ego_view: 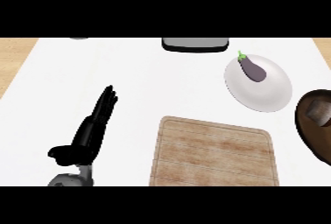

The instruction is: Pick the cupcake from the cutting board and place it in the pan

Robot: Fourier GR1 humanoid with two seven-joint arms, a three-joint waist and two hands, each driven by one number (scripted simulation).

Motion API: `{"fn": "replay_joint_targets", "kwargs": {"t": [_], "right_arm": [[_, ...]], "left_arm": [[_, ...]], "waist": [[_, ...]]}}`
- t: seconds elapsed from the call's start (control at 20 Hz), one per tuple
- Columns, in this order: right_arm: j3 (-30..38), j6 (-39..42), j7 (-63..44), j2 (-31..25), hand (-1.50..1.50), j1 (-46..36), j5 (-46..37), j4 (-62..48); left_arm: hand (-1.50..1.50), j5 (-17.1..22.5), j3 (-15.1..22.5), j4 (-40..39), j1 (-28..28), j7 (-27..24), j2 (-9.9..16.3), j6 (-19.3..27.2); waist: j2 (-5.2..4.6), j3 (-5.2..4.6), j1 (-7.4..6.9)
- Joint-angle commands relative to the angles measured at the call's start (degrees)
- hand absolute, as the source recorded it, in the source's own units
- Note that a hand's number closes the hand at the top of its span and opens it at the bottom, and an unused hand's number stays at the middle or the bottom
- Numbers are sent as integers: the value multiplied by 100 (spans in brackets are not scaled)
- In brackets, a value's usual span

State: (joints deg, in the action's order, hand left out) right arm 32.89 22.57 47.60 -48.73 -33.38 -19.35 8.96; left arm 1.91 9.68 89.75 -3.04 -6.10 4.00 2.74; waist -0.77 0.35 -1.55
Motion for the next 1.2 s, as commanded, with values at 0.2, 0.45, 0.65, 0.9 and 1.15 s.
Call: {"fn": "replay_joint_targets", "kwargs": {"t": [0.2,0.45,0.65,0.9,1.15], "right_arm": [[-88,2016,965,-371,-150,653,124,136],[-226,2315,1123,-504,-150,978,180,410],[-279,2299,1294,-541,-150,1321,291,594],[-481,1961,1536,-265,-150,1612,336,898],[-662,1826,1709,-226,-150,1950,409,1094]], "left_arm": [[0,24,-80,-28,145,-133,55,-36],[0,15,-46,178,214,67,49,14],[0,69,-89,225,258,118,41,21],[0,3,-168,208,-118,257,61,96],[0,-44,-5,194,313,-65,7,29]], "waist": [[15,19,120],[60,20,146],[67,17,179],[52,25,211],[61,22,155]]}}
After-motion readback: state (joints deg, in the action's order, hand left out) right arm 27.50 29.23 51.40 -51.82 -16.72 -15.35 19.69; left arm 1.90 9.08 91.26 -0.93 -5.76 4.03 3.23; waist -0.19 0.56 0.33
